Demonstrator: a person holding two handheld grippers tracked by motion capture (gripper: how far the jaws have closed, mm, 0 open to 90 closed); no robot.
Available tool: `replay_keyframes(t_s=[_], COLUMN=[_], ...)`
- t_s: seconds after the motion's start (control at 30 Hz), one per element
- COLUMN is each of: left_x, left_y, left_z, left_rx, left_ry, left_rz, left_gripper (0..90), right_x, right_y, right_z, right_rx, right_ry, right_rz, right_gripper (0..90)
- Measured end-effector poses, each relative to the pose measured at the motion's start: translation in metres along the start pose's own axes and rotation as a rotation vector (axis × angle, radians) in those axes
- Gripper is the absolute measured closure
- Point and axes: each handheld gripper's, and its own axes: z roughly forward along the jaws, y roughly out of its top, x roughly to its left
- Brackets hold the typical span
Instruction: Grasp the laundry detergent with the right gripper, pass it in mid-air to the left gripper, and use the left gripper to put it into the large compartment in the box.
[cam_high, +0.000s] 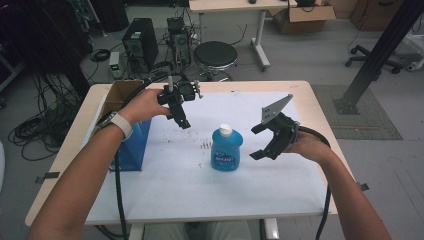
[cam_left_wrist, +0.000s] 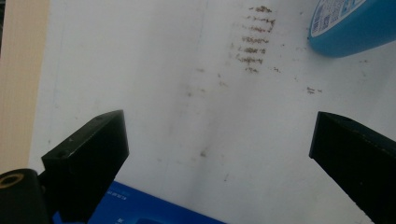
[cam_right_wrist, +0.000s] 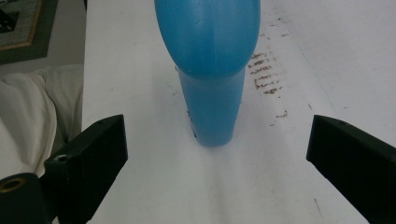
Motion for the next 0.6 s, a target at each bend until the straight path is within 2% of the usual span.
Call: replay_keyframes(t_s=[0.17,0.33,0.43,0.6], left_x=[0.0,0.001,0.001,0.0], left_y=[-0.001,-0.001,-0.001,-0.001], left_z=[0.0,0.001,0.001,0.001], left_rx=[-0.01,0.0,0.0,-0.002], left_ry=[0.002,-0.001,-0.001,-0.001], left_rz=[-0.005,-0.003,-0.004,-0.007], left_gripper=[5.2,5.2,5.2,5.2], right_x=[0.0,-0.001,-0.001,-0.002], right_y=[-0.002,-0.006,-0.009,-0.015], right_z=[0.001,0.004,0.005,0.006], right_rx=[-0.027,-0.052,-0.096,-0.132], right_ry=[0.006,0.014,0.015,0.011], right_rz=[-0.001,0.006,0.001,0.016], right_gripper=[5.2,5.3,5.4,5.2])
